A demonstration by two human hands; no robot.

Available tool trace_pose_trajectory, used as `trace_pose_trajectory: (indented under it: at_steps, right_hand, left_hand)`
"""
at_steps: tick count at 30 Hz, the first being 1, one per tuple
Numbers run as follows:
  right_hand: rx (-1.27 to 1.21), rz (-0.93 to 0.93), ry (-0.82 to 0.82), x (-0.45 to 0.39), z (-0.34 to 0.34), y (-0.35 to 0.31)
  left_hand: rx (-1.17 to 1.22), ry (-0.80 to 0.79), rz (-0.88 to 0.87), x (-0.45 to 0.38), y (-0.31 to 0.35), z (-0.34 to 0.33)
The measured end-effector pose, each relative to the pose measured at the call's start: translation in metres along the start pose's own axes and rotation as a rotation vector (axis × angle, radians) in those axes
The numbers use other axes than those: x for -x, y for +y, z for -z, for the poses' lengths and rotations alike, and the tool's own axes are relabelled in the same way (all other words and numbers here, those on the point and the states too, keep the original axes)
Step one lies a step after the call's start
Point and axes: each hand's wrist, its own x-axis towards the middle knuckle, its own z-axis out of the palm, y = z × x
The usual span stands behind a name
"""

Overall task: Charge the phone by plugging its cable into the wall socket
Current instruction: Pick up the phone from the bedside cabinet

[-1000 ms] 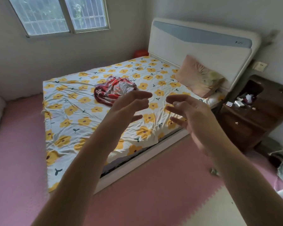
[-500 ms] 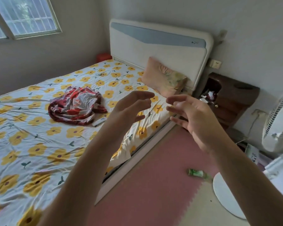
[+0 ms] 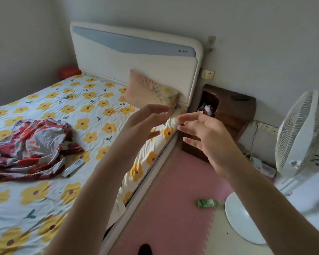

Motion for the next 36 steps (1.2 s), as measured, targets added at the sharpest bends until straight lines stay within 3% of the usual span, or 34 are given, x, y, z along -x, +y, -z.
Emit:
trace_pose_trajectory:
  at_steps: [8, 20, 28, 36]
  right_hand:
    - [0.027, 0.022, 0.09, -0.1, -0.015, -0.01]
    - [0.014, -0.039, 0.275, -0.187, 0.026, 0.015]
    - [-0.017, -0.047, 0.441, -0.244, 0.102, 0.033]
    - [-0.124, -0.014, 0.545, -0.33, 0.218, 0.04]
  left_hand:
    - [0.045, -0.069, 0.008, -0.109, -0.013, 0.037]
    - [0.02, -0.252, 0.044, -0.233, -0.041, 0.021]
    - [0.019, -0.358, 0.027, -0.337, -0.054, -0.031]
    - [-0.102, -0.486, -0.001, -0.463, -0.049, -0.138]
